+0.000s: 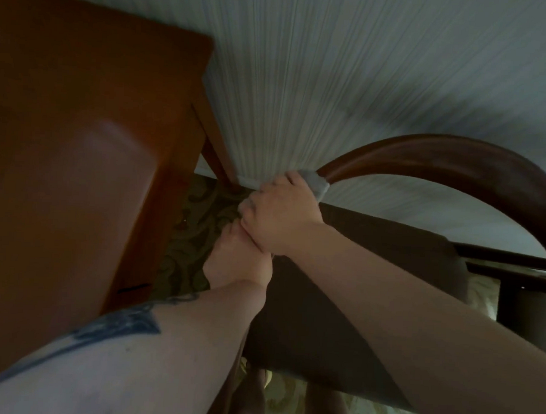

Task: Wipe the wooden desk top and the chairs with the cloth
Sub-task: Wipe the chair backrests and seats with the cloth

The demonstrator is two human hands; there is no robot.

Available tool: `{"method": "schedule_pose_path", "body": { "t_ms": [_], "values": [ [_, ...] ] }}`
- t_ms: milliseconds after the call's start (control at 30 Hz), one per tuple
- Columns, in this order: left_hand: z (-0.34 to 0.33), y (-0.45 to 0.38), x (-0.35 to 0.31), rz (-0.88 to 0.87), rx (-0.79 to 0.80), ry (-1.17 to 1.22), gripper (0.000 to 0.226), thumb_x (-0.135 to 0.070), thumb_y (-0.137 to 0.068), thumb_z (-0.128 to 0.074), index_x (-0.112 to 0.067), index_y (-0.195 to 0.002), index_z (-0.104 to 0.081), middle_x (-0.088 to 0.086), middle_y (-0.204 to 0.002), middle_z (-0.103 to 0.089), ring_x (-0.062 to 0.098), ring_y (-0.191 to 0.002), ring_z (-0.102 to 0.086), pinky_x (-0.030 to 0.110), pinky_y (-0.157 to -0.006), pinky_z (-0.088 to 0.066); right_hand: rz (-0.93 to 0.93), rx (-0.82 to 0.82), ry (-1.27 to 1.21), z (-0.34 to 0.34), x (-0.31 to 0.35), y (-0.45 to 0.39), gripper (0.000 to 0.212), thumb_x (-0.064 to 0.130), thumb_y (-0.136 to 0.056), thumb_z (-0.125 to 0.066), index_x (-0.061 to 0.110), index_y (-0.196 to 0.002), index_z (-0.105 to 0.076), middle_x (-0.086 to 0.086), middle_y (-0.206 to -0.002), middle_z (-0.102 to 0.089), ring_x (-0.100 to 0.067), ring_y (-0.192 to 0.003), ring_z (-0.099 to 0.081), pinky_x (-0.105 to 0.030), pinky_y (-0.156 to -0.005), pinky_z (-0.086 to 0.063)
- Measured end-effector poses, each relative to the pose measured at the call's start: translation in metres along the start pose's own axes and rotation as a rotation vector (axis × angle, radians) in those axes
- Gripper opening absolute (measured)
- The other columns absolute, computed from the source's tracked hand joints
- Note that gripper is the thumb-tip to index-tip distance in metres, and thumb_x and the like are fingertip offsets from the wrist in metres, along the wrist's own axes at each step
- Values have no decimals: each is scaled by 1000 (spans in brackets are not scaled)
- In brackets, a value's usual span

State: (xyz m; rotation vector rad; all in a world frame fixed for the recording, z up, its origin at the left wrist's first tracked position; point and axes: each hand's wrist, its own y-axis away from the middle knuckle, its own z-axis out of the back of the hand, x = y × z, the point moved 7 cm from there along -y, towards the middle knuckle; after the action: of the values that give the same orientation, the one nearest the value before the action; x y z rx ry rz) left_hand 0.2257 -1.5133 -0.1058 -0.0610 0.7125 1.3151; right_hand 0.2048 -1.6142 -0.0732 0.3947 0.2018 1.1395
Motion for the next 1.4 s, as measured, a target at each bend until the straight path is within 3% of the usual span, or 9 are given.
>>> {"method": "schedule_pose_path", "body": {
  "t_ms": [200,300,400,500,633,733,1033,1233,1400],
  "values": [
    [0,3,-10,-157,-95,-184,45,-40,-96,-12,-24,-68,-43,-3,-67,-50,14,-58,-45,27,-56,-29,-294,121,1,8,-77,-16,30,19,-97,-40,21,-125,-49,-9,-114,-57,-36,-112,-50,-50,-99,-32],
    [-2,0,-6,-131,-42,-198,40,-39,-99,-20,-24,-71,-44,-4,-71,-53,12,-61,-46,27,-56,-30,-376,-101,58,5,-59,3,44,34,-99,-22,19,-124,-55,-8,-119,-58,-32,-120,-46,-53,-112,-18],
    [-11,-5,3,-86,76,-117,16,-34,-96,-43,-23,-103,-53,-3,-104,-58,14,-85,-54,25,-69,-34,-127,-215,-148,-10,-5,20,50,46,-101,-21,21,-125,-57,-2,-126,-56,-24,-127,-42,-48,-118,-5],
    [-4,-3,-3,-126,24,-177,30,-39,-99,-30,-22,-94,-54,-1,-92,-58,13,-77,-51,28,-65,-34,-10,-309,-160,-17,-30,23,50,48,-99,-28,18,-124,-60,-3,-123,-59,-24,-124,-47,-44,-118,-8],
    [0,2,-4,-146,-29,-190,43,-38,-103,-19,-22,-75,-47,-4,-71,-49,14,-64,-48,28,-58,-30,-423,-782,-470,-27,-64,56,32,28,-97,-49,9,-120,-63,-7,-128,-57,-24,-131,-41,-39,-115,-23],
    [-2,-4,-1,-159,8,-145,39,-36,-103,-25,-21,-78,-50,-7,-74,-45,13,-67,-44,27,-57,-28,-502,-863,-802,-54,1,69,25,17,-93,-57,9,-114,-66,-5,-125,-55,-18,-124,-39,-30,-105,-38],
    [3,2,-2,-111,-26,-154,44,-38,-104,-18,-19,-77,-48,-6,-71,-40,13,-69,-41,30,-63,-28,-568,-795,-744,-30,-58,56,24,22,-92,-62,12,-113,-67,-7,-113,-52,-21,-108,-40,-23,-86,-31],
    [0,-1,0,-133,-40,-191,35,-36,-104,-24,-24,-77,-42,-9,-67,-36,10,-59,-36,26,-52,-22,-71,-604,-618,-36,-14,68,19,14,-83,-69,11,-102,-69,-6,-107,-58,-25,-105,-49,-32,-85,-45],
    [-2,-1,-1,-152,-46,-214,41,-39,-103,-24,-21,-77,-50,-7,-66,-43,11,-59,-43,25,-51,-24,-571,-759,-633,-19,-62,54,24,29,-89,-66,15,-109,-67,-6,-111,-54,-26,-111,-46,-36,-91,-44]
  ]
}}
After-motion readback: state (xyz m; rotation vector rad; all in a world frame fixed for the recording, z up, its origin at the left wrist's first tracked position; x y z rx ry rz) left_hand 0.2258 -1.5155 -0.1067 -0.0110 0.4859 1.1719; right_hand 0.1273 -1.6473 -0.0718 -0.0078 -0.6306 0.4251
